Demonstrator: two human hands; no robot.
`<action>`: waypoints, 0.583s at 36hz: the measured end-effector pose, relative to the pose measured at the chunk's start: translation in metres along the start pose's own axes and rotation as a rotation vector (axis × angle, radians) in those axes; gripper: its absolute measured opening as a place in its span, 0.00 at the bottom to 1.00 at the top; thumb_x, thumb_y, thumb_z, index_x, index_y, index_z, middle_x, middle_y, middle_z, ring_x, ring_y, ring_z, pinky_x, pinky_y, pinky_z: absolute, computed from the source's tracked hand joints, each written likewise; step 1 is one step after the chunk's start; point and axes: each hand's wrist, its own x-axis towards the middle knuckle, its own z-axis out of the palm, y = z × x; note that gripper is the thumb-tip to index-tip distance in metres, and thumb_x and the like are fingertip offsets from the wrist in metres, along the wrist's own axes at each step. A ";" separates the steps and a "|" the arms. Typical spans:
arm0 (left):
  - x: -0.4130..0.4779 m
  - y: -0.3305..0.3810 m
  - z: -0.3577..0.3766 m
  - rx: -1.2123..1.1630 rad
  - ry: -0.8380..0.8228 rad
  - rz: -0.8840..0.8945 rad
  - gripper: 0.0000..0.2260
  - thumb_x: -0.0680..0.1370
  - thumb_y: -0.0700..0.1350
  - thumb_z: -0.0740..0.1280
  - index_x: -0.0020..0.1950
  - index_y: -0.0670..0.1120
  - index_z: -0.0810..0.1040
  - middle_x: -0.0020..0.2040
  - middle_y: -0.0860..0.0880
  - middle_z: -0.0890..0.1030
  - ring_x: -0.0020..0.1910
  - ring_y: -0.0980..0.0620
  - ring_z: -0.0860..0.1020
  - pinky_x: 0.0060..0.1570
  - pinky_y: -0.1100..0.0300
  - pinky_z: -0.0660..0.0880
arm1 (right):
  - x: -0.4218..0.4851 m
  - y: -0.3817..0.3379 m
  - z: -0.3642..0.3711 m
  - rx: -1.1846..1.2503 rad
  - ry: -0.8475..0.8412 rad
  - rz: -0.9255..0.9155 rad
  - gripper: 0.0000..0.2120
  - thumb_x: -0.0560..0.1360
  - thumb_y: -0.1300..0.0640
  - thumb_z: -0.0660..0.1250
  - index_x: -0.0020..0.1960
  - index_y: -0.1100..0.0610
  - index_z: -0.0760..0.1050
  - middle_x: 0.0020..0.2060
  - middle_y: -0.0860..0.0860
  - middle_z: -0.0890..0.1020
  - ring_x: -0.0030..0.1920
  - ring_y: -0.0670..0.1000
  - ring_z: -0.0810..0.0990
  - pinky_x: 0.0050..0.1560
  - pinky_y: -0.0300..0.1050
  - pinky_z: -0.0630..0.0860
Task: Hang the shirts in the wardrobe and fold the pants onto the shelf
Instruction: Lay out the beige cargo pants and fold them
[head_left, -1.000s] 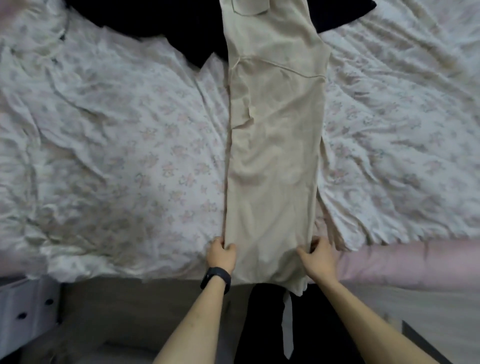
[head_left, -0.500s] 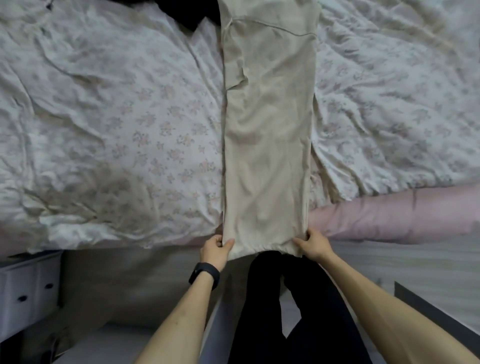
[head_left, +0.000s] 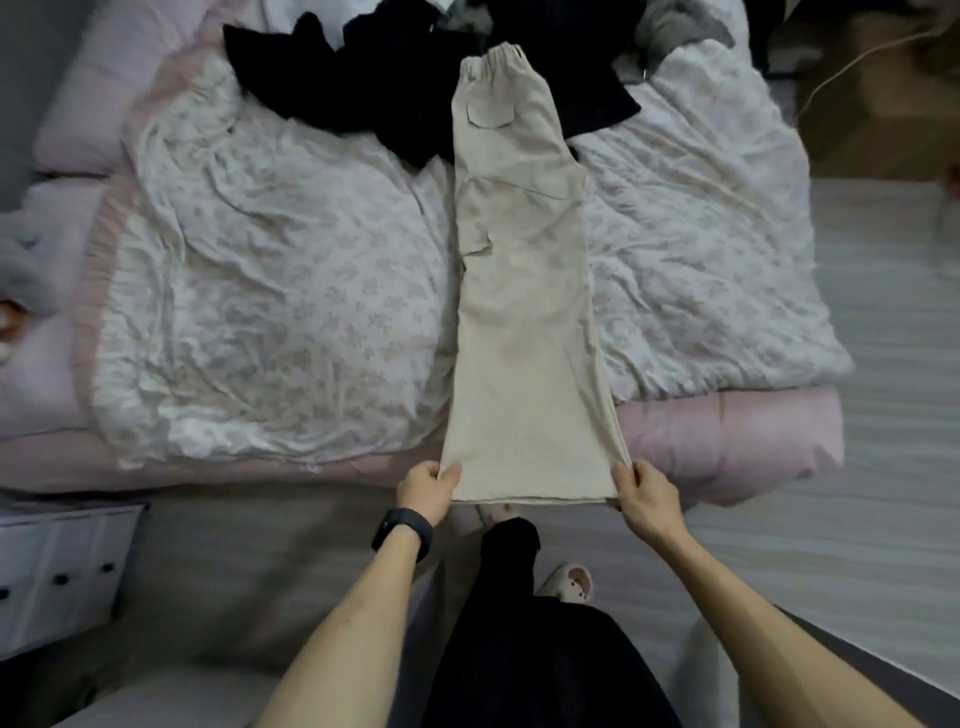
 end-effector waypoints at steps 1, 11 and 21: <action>-0.012 -0.003 0.001 0.017 -0.023 -0.001 0.11 0.80 0.53 0.68 0.49 0.45 0.79 0.54 0.41 0.83 0.56 0.41 0.79 0.47 0.56 0.68 | -0.012 0.006 -0.007 -0.032 -0.013 -0.014 0.17 0.84 0.50 0.59 0.40 0.58 0.71 0.41 0.59 0.82 0.47 0.64 0.80 0.42 0.50 0.66; -0.063 -0.041 0.024 0.058 -0.106 -0.105 0.19 0.74 0.46 0.74 0.59 0.45 0.70 0.60 0.43 0.79 0.59 0.43 0.78 0.58 0.56 0.73 | -0.077 0.069 -0.012 -0.027 -0.112 0.106 0.10 0.77 0.52 0.65 0.49 0.58 0.69 0.35 0.52 0.84 0.40 0.57 0.81 0.44 0.49 0.75; -0.039 0.042 -0.012 -0.409 -0.112 0.107 0.10 0.78 0.34 0.65 0.42 0.46 0.81 0.49 0.46 0.82 0.45 0.50 0.77 0.32 0.67 0.71 | -0.043 -0.023 -0.053 0.446 0.113 -0.089 0.13 0.73 0.48 0.74 0.40 0.54 0.74 0.26 0.47 0.79 0.28 0.48 0.76 0.36 0.47 0.72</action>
